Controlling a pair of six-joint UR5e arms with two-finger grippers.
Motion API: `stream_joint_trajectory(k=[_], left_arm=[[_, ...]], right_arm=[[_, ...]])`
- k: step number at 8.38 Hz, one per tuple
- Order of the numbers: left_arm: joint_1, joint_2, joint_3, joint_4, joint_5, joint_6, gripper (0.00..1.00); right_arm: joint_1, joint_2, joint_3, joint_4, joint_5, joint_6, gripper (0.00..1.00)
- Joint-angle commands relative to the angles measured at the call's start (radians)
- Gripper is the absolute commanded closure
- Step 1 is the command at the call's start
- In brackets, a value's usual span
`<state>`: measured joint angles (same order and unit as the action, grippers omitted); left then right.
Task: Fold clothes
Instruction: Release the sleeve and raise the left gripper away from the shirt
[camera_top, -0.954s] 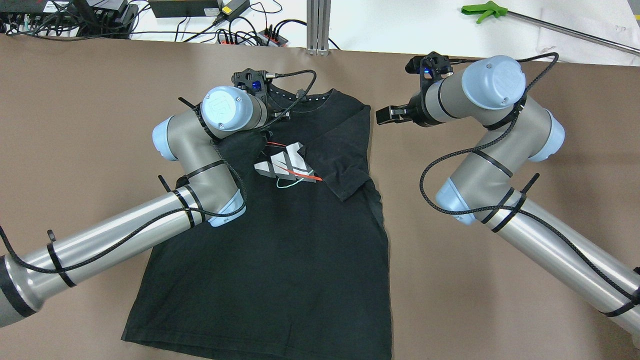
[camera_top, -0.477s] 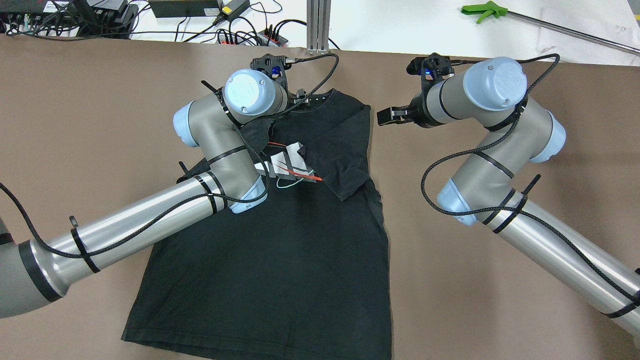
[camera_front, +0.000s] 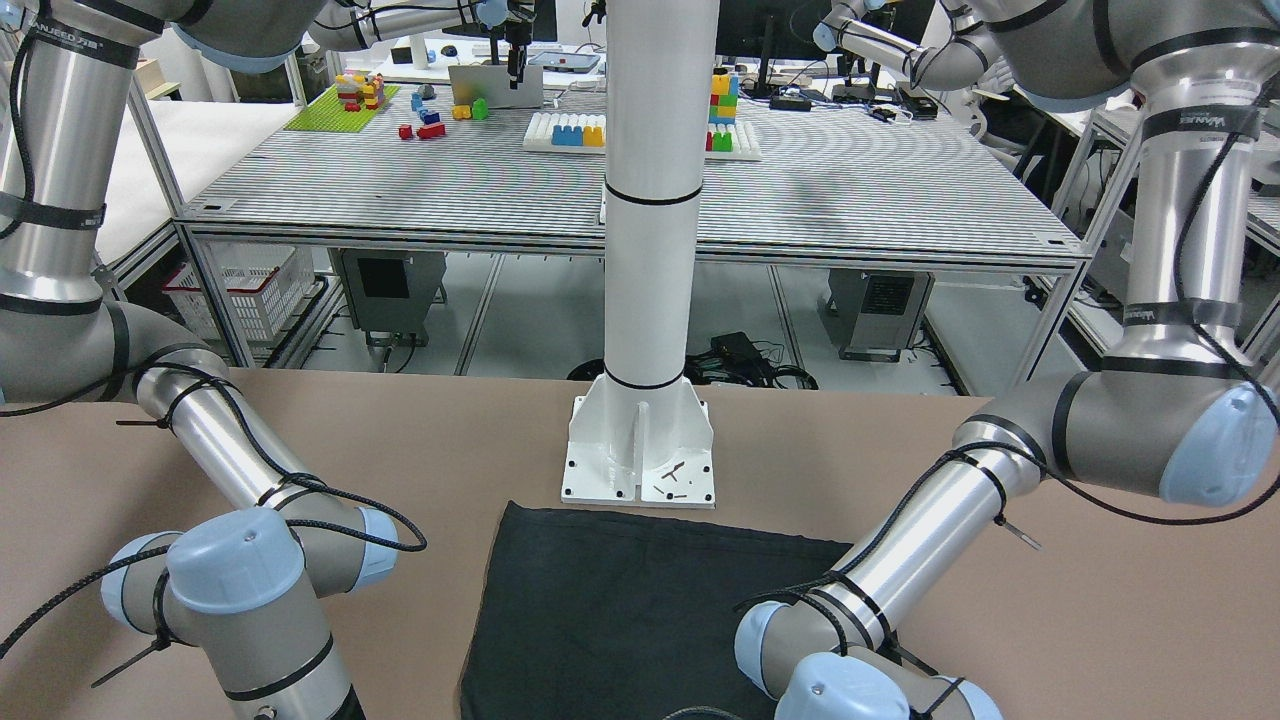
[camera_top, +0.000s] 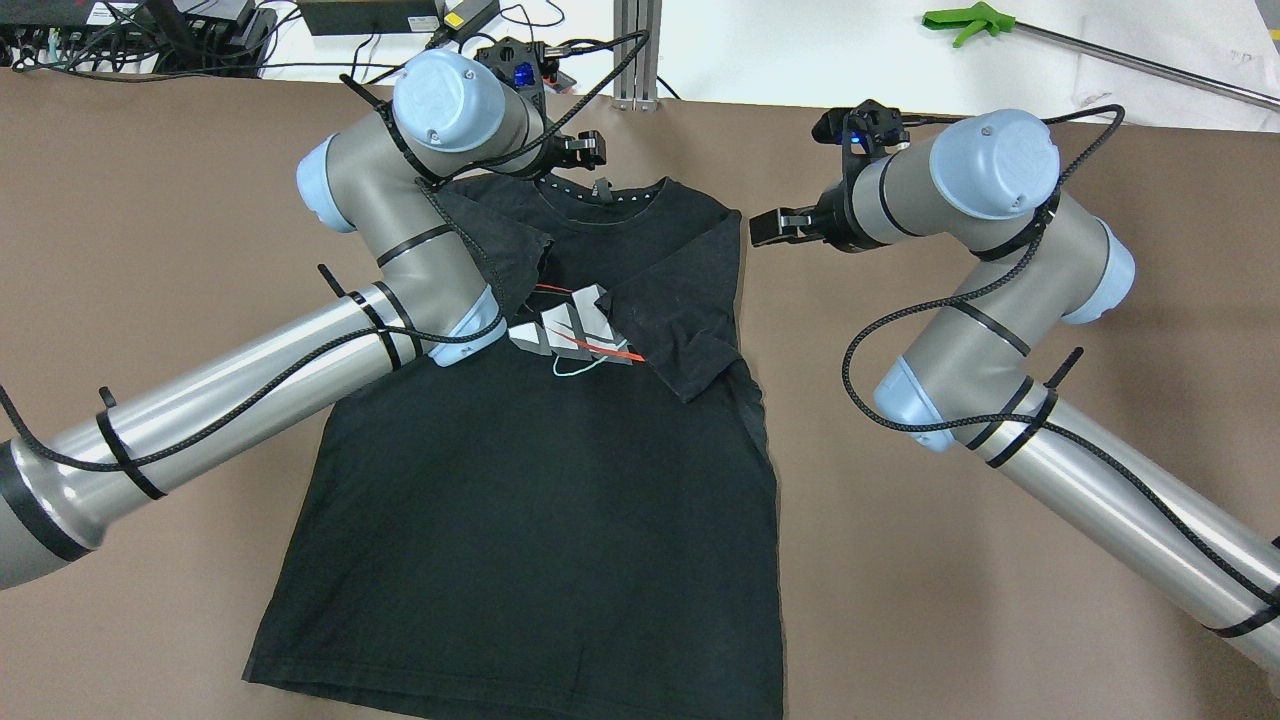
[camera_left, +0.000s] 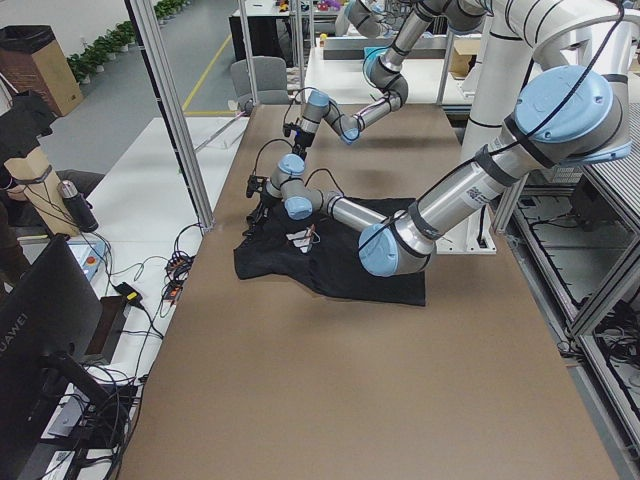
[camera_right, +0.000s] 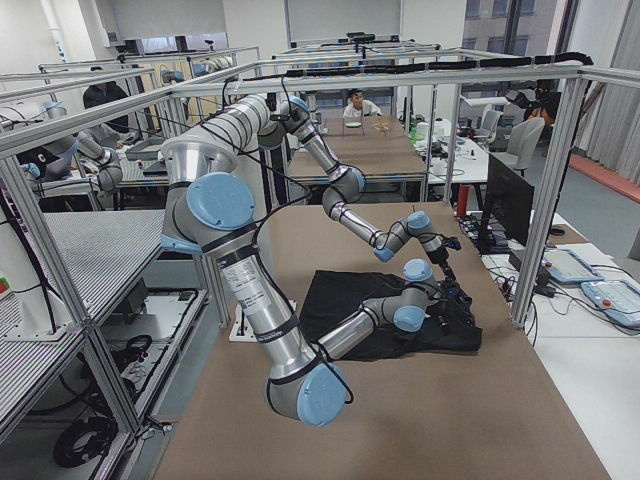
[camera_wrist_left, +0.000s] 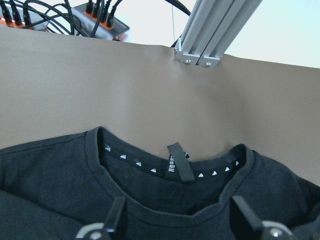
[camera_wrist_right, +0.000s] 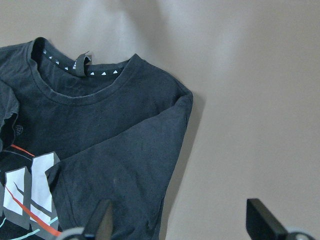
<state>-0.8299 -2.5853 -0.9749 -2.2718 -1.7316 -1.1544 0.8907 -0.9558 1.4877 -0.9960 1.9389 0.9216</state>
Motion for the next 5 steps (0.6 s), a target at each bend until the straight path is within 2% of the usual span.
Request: stream_joint_trajectory(k=[1,2,3,4,5], left_arm=[[-0.041,0.062,-0.083,0.001,-0.092,0.007,0.06],[-0.067,0.114,-0.144,-0.002,-0.18,0.002,0.06],[-0.101,0.173,-0.222,0.003,-0.269,-0.023,0.06],[-0.116,0.25,-0.317,-0.006,-0.34,-0.1,0.06],[-0.115,0.322,-0.438,-0.005,-0.364,-0.16,0.06]], right_arm=[[0.0,0.0,0.042,-0.013,0.014,0.04,0.06],[0.004,-0.001,0.048,-0.013,0.059,0.069,0.06],[0.014,-0.027,0.068,-0.015,0.153,0.075,0.06],[0.017,-0.075,0.129,-0.015,0.193,0.094,0.06],[0.017,-0.156,0.214,-0.015,0.204,0.145,0.06]])
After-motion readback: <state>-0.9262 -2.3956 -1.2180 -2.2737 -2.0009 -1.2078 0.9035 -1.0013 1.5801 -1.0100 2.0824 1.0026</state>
